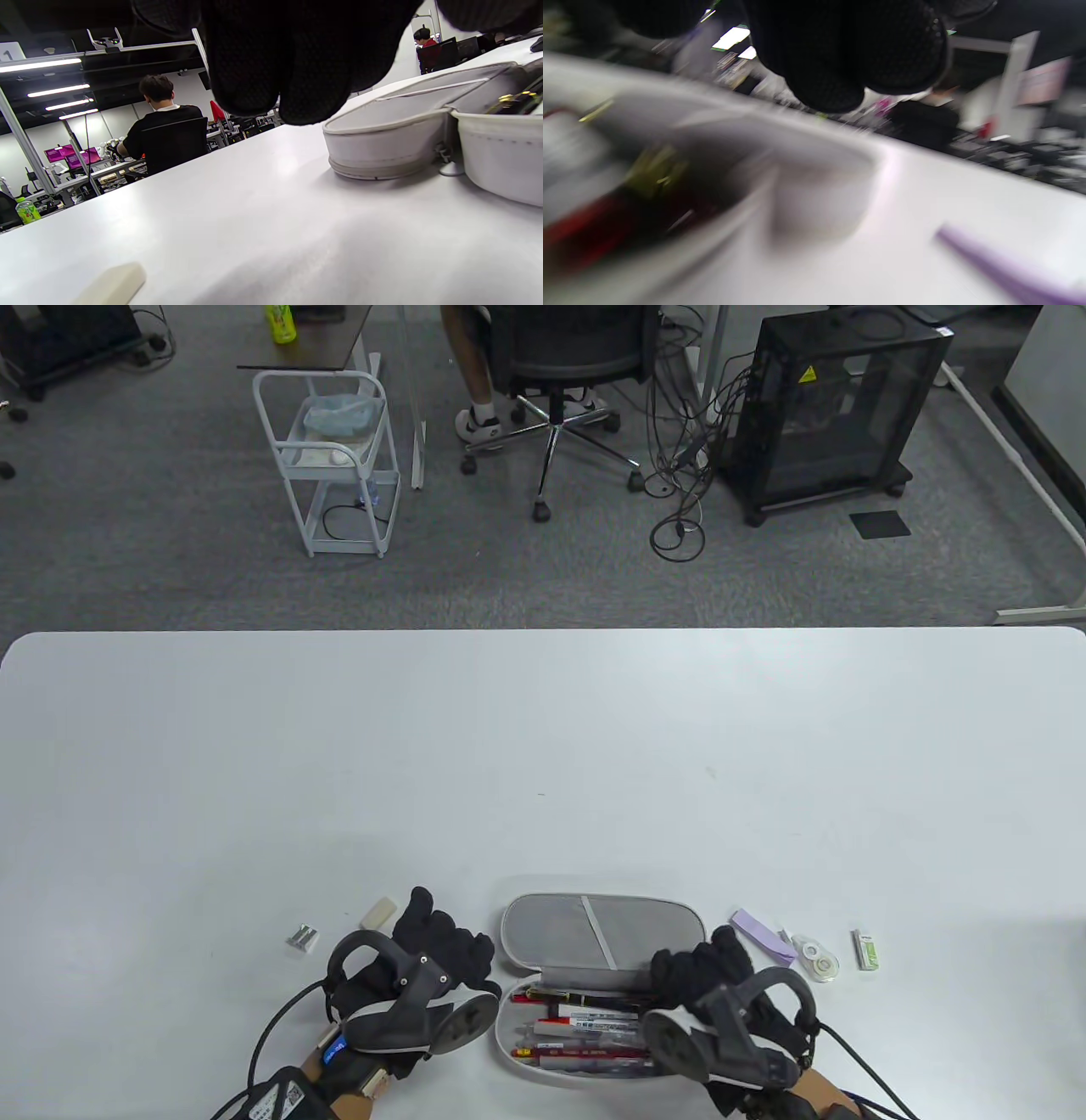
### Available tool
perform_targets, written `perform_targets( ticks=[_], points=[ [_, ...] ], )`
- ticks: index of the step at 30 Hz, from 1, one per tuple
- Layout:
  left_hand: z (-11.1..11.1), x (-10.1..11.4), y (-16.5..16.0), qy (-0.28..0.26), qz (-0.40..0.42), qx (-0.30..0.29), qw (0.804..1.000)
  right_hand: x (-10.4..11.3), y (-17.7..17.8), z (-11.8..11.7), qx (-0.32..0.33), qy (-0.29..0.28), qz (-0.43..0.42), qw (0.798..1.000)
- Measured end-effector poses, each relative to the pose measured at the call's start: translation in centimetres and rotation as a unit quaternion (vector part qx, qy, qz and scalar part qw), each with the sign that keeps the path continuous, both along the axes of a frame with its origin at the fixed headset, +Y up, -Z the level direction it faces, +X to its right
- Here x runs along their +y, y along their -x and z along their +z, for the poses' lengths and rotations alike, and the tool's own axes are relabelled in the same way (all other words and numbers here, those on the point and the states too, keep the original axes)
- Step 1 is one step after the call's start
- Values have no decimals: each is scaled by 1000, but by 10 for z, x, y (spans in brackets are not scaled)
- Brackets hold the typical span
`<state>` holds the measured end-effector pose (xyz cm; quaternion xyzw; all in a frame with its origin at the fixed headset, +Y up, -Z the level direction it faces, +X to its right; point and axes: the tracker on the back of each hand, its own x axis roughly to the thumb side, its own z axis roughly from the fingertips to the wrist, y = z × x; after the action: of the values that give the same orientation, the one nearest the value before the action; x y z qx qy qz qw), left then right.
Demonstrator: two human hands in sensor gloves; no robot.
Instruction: Pack double-layer zippered pencil case
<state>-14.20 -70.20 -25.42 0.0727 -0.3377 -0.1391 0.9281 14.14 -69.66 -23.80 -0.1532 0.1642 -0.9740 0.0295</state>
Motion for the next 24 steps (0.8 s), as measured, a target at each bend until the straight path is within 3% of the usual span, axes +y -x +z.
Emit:
perform_targets(
  ticks=[2,4,5,8,16,18,20,24],
  points=[
    [-1,-1,-1,1,-3,-1,1000,7,-27,-18,-74,-19,-27,997],
    [-1,-1,-2,1,-4,-3,1000,0,-55,-36,-164,40,13,985],
    [0,-1,-2,0,-3,-4,1000,-5,-62,-41,-180,72,30,981],
    [-1,-2,-2,1,2,-6,1000,-30,-77,-55,-202,160,53,965],
    [0,-3,-5,3,0,-10,1000,-55,-68,-75,-228,213,139,940],
    [-1,-5,-8,6,-1,-13,1000,-53,-63,-76,-226,213,112,944],
    [-1,-6,-11,3,-2,-10,1000,-53,-57,-76,-210,198,137,948],
    [3,1,-14,-32,10,-10,999,-37,-50,-64,-177,120,95,972]
  ],
)
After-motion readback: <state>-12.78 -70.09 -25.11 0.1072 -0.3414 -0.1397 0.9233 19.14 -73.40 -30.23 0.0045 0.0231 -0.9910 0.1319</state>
